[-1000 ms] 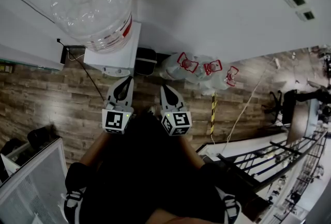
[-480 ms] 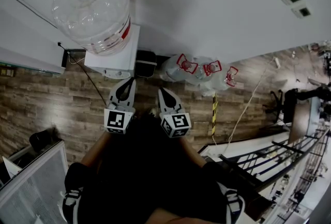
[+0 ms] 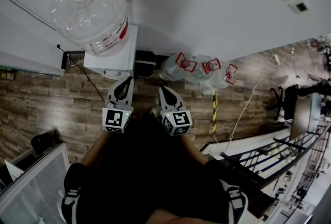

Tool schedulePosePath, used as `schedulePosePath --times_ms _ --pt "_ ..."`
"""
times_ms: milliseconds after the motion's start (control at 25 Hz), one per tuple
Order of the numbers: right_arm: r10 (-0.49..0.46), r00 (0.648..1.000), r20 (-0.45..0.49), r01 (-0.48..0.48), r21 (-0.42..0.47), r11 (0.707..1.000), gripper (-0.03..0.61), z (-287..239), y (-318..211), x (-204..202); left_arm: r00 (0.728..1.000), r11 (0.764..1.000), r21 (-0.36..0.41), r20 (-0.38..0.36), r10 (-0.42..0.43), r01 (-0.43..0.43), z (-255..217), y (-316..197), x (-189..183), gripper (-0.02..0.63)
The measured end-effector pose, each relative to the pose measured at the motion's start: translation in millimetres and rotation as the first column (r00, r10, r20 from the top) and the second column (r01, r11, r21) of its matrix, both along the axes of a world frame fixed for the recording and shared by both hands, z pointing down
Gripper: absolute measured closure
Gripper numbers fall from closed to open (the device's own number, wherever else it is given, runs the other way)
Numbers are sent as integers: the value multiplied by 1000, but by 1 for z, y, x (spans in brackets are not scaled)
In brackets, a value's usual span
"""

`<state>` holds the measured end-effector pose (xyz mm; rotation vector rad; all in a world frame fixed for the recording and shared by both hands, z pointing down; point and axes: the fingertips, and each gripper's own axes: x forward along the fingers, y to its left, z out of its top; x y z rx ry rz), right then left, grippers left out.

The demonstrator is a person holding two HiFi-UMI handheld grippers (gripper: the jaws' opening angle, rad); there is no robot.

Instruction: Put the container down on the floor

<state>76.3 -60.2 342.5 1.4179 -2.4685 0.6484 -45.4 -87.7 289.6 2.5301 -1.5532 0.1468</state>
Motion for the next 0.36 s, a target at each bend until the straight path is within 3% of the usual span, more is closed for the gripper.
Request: schedulePosePath --times_ms 360 --pt "-7 1000 4 7 2 1000 546 -2 6 -6 1000 1000 -14 -2 9 -9 2 8 -2 588"
